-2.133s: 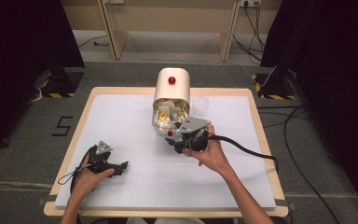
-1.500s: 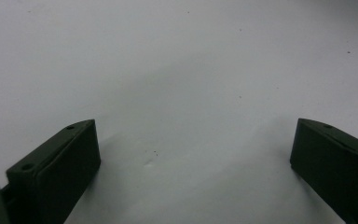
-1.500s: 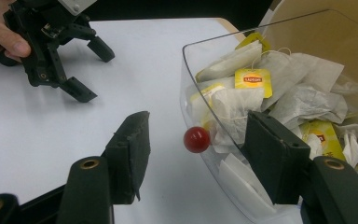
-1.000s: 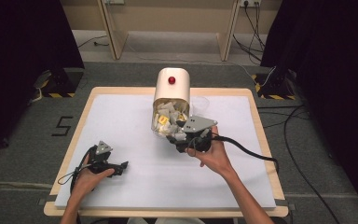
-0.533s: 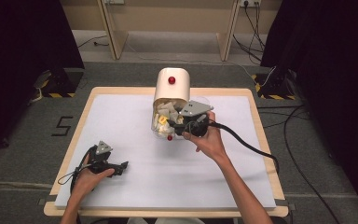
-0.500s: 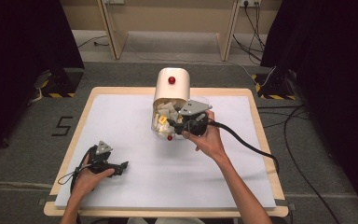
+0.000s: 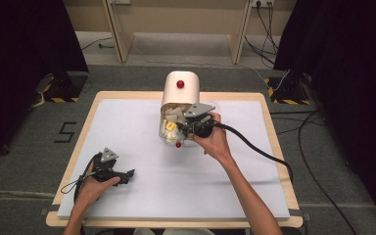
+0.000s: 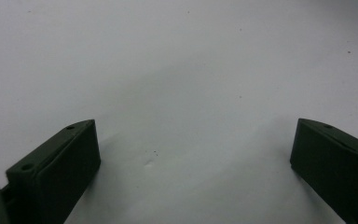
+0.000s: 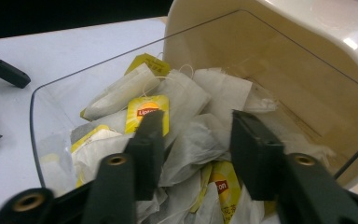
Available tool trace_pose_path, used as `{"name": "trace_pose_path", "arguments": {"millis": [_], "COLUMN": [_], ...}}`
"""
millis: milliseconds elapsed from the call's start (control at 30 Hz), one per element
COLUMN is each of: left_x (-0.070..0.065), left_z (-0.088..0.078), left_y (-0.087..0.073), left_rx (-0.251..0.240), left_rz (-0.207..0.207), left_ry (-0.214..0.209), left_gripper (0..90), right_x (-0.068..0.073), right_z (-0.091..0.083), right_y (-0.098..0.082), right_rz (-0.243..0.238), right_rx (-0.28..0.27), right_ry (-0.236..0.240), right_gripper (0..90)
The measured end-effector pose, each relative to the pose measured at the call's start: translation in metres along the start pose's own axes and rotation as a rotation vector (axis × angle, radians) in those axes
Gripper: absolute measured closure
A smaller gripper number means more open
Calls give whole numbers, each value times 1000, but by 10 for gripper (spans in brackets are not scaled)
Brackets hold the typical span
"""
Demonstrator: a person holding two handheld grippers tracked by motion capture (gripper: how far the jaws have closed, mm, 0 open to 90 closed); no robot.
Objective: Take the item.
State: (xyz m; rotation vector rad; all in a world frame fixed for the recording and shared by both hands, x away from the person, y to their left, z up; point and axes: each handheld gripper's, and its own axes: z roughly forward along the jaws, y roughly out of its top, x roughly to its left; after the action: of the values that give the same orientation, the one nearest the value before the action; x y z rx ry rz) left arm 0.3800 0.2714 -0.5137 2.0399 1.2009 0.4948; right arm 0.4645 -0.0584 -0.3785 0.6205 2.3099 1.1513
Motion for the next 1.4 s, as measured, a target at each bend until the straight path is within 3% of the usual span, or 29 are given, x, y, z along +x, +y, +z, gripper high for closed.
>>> {"name": "trace_pose_path", "arguments": {"millis": [67,200,333,700,767,800,900,1033,1100,1200,1333,1400], "left_x": [0,0,0,0,0,0,0,0,0,0,0,0], "left_z": [0,0,0,0,0,0,0,0,0,0,0,0], "left_y": [0,0,0,0,0,0,0,0,0,0,0,0], "left_rx": [0,0,0,0,0,0,0,0,0,0,1,0], "left_rz": [0,0,0,0,1,1,0,0,0,1,1,0], "left_ry": [0,0,0,0,0,0,0,0,0,0,0,0], "left_gripper": [4,4,4,4,4,4,3,4,4,4,4,4], "right_x": [0,1,3,-1,-2,-3,-4,-3,-4,-3,-4,-4], "right_z": [-1,-4,-6,-17,-15,-11,-7,1,1,0,-2,-3], "right_y": [0,-1,-1,4,3,3,2,0,0,0,-1,-1], "right_rz": [-1,-4,-11,-9,18,17,17,21,23,17,2,-2], "right_rx": [2,-10,-22,-72,-46,-8,26,58,58,61,60,57], "right_ry": [0,20,34,27,33,21,6,37,41,63,60,63], "right_gripper": [643,807,891,895,769,651,581,523,548,694,852,870]}}
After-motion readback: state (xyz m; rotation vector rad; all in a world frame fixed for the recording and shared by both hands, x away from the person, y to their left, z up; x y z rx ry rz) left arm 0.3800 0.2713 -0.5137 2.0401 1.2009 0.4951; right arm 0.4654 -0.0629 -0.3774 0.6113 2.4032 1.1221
